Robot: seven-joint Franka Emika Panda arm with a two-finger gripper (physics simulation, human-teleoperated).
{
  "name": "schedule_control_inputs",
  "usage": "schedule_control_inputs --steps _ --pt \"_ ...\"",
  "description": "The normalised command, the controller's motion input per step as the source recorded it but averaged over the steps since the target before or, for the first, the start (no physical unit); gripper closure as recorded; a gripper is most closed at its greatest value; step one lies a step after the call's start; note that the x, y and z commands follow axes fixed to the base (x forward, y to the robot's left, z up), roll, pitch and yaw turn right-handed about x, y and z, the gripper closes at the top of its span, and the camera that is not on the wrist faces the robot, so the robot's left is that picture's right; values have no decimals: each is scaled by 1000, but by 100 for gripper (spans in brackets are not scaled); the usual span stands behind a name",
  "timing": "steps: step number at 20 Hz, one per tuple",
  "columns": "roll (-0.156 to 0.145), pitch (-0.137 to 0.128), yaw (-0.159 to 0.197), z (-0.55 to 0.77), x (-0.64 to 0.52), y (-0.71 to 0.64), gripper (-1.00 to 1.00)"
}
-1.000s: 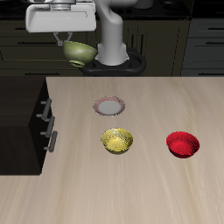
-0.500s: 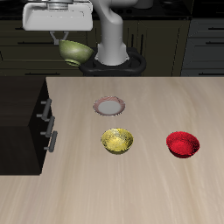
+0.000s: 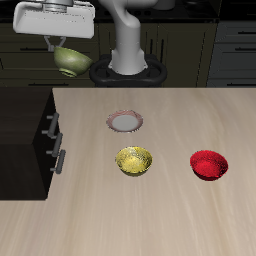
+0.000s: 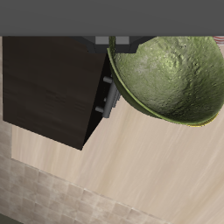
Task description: Place the green bowl on top of the wooden cabinet
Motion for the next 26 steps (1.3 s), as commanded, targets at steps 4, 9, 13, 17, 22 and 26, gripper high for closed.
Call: schedule_control_inputs --steps 4,9,13,17,22,26 --pt "-43 -13 -21 104 45 -349 100" --pt "5 -6 18 15 -7 -18 100" --pt "3 -1 -9 14 -26 -37 100" --pt "5 7 38 9 4 -184 100" --pt "39 16 -7 6 -105 -155 100" --pt "38 -9 -3 -19 -115 -193 100"
